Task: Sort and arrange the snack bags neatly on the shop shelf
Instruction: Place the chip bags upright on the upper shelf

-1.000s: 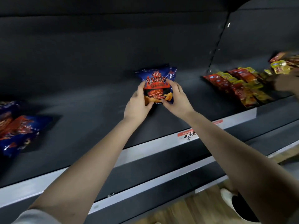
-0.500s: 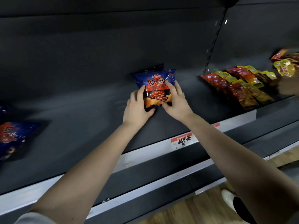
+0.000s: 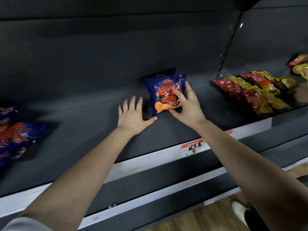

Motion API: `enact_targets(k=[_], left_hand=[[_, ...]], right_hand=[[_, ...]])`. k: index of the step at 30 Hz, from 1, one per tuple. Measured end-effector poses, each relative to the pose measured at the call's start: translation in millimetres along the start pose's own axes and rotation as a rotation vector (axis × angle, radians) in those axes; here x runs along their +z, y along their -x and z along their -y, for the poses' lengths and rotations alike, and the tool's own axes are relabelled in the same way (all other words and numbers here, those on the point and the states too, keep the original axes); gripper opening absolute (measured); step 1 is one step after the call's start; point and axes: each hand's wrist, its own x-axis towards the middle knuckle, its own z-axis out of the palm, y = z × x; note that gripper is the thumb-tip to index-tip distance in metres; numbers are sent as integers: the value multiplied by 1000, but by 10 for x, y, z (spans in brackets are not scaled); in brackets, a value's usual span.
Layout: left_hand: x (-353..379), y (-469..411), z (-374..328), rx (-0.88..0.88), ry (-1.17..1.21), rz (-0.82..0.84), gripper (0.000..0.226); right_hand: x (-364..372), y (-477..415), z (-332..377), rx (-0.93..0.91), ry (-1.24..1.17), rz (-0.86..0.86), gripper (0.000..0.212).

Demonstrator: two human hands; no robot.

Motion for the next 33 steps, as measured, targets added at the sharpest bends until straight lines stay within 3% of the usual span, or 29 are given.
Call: enact_targets(k=[13,23,33], left_hand=[[47,13,59,-16,-36,154,84],[54,9,53,-27,-24,160,81],[-7,47,111,-3,-27,142,85]], right_hand=[[-15,28,91,-70,167,52,66],[35,2,76,-43,165,104,68],[27,-57,244,-192,188,30,75]])
